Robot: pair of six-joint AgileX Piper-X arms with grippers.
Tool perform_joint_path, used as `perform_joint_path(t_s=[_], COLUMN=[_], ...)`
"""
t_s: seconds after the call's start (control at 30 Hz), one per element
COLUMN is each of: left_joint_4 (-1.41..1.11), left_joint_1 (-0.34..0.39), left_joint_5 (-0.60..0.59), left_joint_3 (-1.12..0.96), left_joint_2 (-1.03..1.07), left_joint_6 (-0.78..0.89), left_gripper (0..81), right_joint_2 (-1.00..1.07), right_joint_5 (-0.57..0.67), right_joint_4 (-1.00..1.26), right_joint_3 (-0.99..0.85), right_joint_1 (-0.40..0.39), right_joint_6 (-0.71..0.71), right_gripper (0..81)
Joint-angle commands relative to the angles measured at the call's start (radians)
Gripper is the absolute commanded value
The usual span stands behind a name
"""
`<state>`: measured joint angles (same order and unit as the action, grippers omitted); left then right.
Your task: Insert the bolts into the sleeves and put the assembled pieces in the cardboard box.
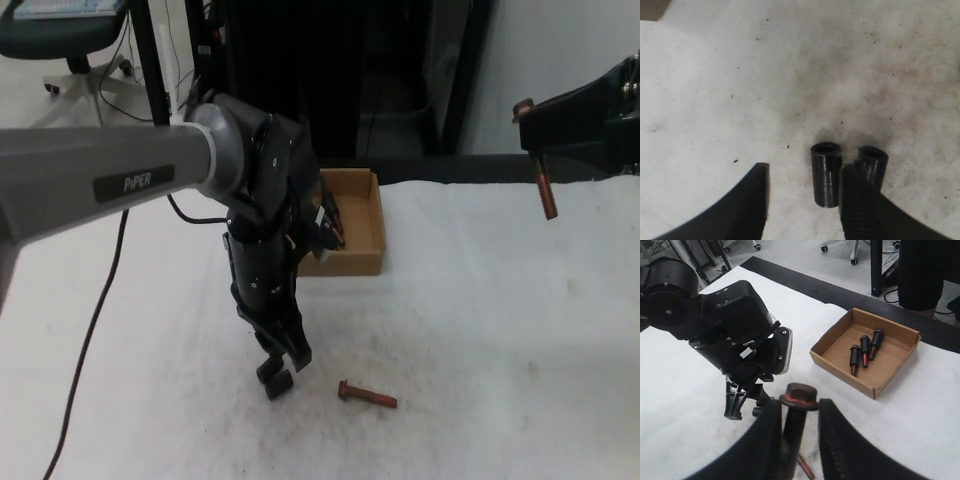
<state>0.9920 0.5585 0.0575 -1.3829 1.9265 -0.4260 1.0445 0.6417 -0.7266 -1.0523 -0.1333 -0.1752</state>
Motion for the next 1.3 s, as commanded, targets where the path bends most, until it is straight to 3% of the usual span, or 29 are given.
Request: perform_joint_path(t_s=[0.0,1.27], left_joint_4=[0.003,0.021], left_joint_1=[0.005,0.005], left_joint_5=[0.016,0.016], left_joint_3=[-0.01,0.001], left_joint_2=[0.003,0.073], left_joint_6=[-0.025,-0.028], left_gripper=[41.6,41.0], right_joint_2=[-0.012,-0.012], right_joint_5=[0.016,0.016], right_joint_4=[0.006,0.035], right_joint_3=[0.001,0.069], right_joint_1=[0.003,0.003], right_joint_6=[-0.001,0.004], right_gripper=[0.9,0.9])
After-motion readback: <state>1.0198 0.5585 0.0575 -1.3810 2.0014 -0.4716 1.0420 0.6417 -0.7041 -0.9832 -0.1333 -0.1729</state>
